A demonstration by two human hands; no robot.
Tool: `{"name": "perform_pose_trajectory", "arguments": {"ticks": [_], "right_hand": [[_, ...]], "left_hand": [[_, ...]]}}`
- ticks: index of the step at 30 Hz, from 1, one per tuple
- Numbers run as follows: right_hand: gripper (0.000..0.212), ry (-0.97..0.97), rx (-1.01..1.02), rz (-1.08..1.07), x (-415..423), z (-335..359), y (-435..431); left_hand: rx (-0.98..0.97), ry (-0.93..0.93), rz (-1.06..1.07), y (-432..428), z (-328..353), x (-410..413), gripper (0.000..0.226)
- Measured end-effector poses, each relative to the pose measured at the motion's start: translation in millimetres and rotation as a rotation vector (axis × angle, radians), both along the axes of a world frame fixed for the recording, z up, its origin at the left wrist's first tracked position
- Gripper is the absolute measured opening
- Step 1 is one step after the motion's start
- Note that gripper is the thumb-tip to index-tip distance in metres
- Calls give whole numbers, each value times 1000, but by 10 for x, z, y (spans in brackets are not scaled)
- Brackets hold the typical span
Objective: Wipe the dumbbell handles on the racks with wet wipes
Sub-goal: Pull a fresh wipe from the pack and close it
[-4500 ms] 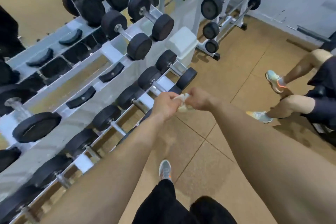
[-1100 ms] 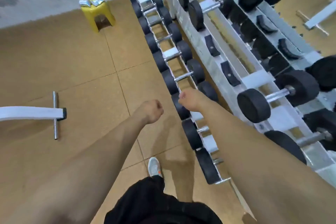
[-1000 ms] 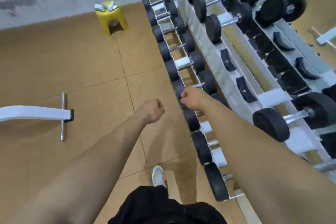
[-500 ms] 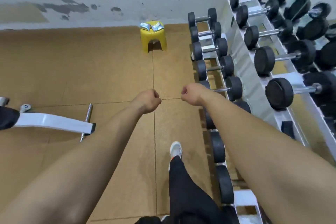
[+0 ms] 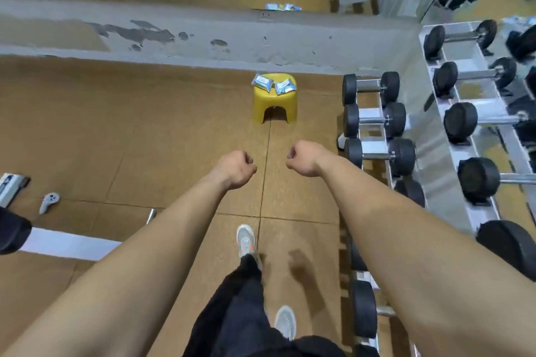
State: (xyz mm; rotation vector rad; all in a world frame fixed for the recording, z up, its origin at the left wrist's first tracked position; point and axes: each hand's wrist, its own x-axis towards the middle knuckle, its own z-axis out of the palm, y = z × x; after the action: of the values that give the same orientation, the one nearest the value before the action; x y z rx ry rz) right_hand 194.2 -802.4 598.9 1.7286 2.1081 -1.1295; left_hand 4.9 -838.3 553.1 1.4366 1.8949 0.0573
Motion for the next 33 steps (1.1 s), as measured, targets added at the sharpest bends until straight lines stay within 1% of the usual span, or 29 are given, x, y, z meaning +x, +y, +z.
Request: {"name": "perform_pose_trajectory", "arguments": {"ticks": [2, 6, 9, 11, 14, 17, 19, 22, 25, 27, 29, 30, 32, 33], "right_hand": [[28, -24, 0, 7, -150, -111, 585], [25, -42, -23, -16, -429, -363, 1809], [26, -13, -34, -70, -578, -475, 2694], [22, 5, -15, -95, -669, -548, 3239], [12, 20, -48, -126, -718, -712, 3994], [19, 46, -76, -188, -663, -1054, 4749], [19, 59, -105, -217, -588, -1412, 5223], [30, 71, -164, -296, -450, -2126, 5920], [35, 80, -246, -382, -286, -2900, 6548], [34, 100, -292, -455, -178, -3358, 6889], [35, 98, -331, -485, -105, -3817, 7200], [39, 88, -340, -506, -72, -4065, 7344], [47, 87, -354, -559, -38, -4544, 7593], [45, 102, -347, -583, -35, -4758, 7694]], "left_hand": [[-3, -10, -1, 571, -94, -121, 8], [-37, -20, 1, 1807, -234, -392, 8], [-78, -16, -6, 2747, -334, -580, 10], [-89, -9, -14, 3323, -394, -677, 12], [-99, -15, -17, 4111, -515, -724, 13], [-133, -12, -40, 4874, -810, -694, 13], [-169, -21, -48, 5367, -1106, -646, 10], [-200, -44, -15, 6097, -1668, -526, 12], [-235, -65, 52, 6763, -2321, -369, 14], [-278, -87, 76, 7145, -2814, -235, 23], [-319, -149, 103, 7501, -3289, -101, 39], [-323, -161, 97, 7660, -3525, -35, 46], [-323, -110, 33, 7944, -3994, 77, 52], [-306, -91, 22, 8058, -4222, 129, 54]]}}
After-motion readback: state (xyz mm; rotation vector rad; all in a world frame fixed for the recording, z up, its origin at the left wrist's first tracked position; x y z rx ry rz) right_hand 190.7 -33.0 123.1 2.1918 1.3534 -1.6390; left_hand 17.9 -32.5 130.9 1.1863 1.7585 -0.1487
